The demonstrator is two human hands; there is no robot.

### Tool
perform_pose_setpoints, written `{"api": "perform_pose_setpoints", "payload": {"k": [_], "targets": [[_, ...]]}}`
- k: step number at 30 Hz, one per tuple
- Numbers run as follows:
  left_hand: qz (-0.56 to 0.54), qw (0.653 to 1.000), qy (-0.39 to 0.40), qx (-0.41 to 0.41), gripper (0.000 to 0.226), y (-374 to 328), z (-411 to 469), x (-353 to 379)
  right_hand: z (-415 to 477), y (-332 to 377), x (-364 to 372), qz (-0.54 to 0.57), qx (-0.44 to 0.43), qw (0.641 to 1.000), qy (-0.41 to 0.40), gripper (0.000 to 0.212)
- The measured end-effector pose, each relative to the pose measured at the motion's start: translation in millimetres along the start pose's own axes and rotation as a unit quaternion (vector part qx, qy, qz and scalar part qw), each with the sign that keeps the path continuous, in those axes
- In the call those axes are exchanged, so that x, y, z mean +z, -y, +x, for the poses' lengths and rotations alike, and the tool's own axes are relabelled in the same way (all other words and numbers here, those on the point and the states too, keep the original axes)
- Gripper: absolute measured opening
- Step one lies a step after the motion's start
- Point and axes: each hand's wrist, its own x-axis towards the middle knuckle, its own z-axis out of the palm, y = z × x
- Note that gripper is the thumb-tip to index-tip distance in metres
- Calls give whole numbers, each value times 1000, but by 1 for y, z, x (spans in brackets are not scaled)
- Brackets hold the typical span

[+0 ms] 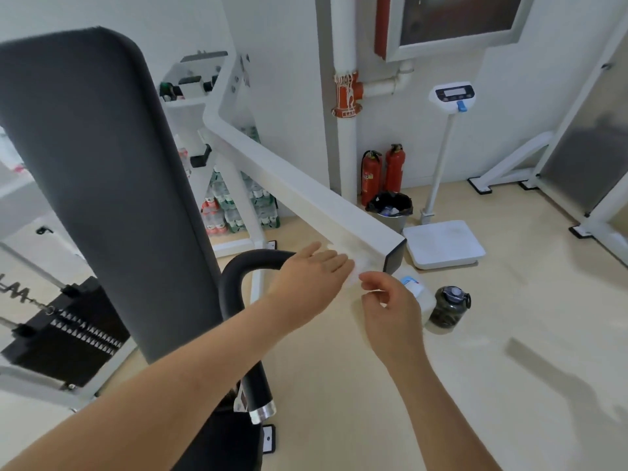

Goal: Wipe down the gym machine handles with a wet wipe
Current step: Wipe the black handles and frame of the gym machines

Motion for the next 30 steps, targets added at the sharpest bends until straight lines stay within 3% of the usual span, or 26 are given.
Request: {"api": "perform_pose_setpoints", "payload": {"k": [2,5,7,9,11,12,13,17,21,26,28,30], "targets": [[-35,999,-22,13,39,4,-15,-11,-3,1,-2,2,3,1000,6,34],[-215,968,9,-128,31,-15,-23,-29,-9,12,-4,91,21,994,58,31],[-410,884,-8,-224,26,-26,-26,-39,-9,27,-14,184,44,972,139,28],[-597,753,-41,-275,20,-28,-34,-50,-7,44,-30,211,56,945,242,27],[-716,619,-73,-313,13,-24,-46,-61,-9,59,-41,188,35,933,305,29],[-743,575,-90,-331,11,-23,-54,-66,-10,65,-42,192,30,933,303,30],[-752,553,-105,-344,12,-21,-62,-70,-13,71,-40,209,32,934,288,30],[-748,533,-129,-375,31,-20,-103,-77,-32,92,-12,262,29,923,279,28],[-738,501,-184,-413,49,-15,-162,-90,-63,114,18,333,49,889,311,32],[-761,461,-167,-425,23,-15,-259,-115,-123,147,50,346,35,882,317,17],[-741,485,-155,-438,15,-18,-306,-120,-156,161,62,337,18,886,316,12],[-664,566,-133,-470,13,-24,-356,-118,-195,174,76,312,-9,890,332,13]]}}
